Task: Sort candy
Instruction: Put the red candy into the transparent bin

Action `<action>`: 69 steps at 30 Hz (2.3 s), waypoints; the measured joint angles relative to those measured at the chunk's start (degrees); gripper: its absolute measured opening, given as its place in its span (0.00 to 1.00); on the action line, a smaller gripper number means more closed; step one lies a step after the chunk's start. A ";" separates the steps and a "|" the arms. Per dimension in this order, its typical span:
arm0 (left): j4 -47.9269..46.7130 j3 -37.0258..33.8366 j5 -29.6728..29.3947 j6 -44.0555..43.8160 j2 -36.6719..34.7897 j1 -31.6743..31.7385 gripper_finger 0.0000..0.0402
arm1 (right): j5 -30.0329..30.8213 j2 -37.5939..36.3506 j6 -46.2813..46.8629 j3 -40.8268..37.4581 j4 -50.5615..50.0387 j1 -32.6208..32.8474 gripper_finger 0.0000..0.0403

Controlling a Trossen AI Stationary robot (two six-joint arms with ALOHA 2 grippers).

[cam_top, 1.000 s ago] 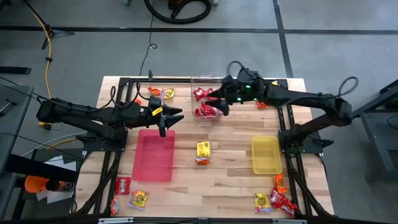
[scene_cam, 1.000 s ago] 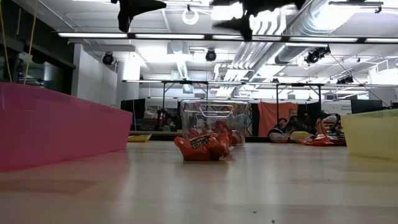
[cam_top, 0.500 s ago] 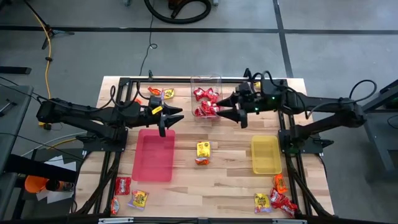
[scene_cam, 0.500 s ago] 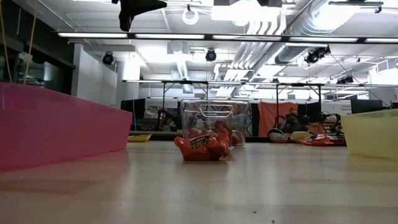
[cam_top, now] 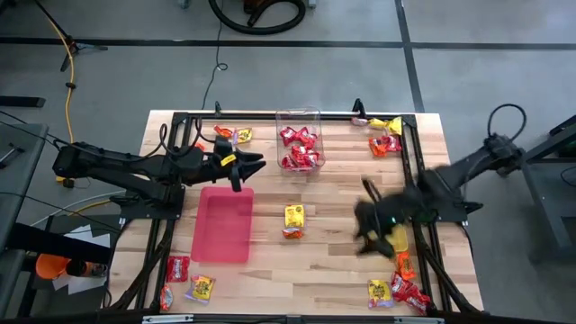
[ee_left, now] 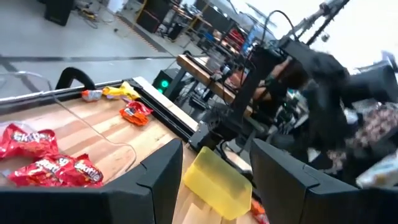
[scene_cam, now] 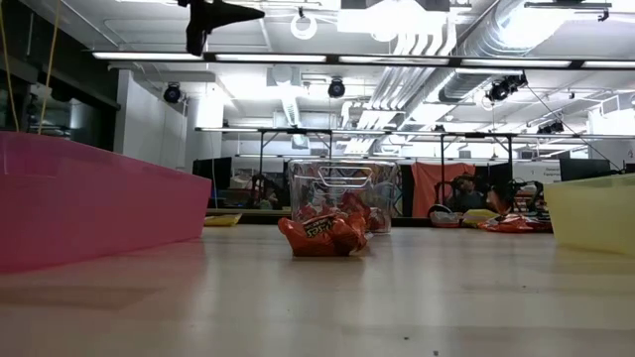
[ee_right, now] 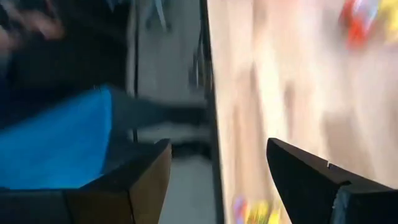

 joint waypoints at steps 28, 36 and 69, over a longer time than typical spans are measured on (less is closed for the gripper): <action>-0.29 0.00 1.63 0.78 0.00 -0.04 0.44 | -2.03 37.51 23.66 -0.09 -12.99 29.82 0.64; -0.31 0.00 1.85 0.86 0.00 -0.04 0.44 | -2.77 40.74 24.09 0.10 -12.70 29.62 0.60; 2.48 -0.02 15.47 5.52 0.02 -2.18 0.44 | 36.44 21.81 -16.73 15.88 -2.78 2.69 0.00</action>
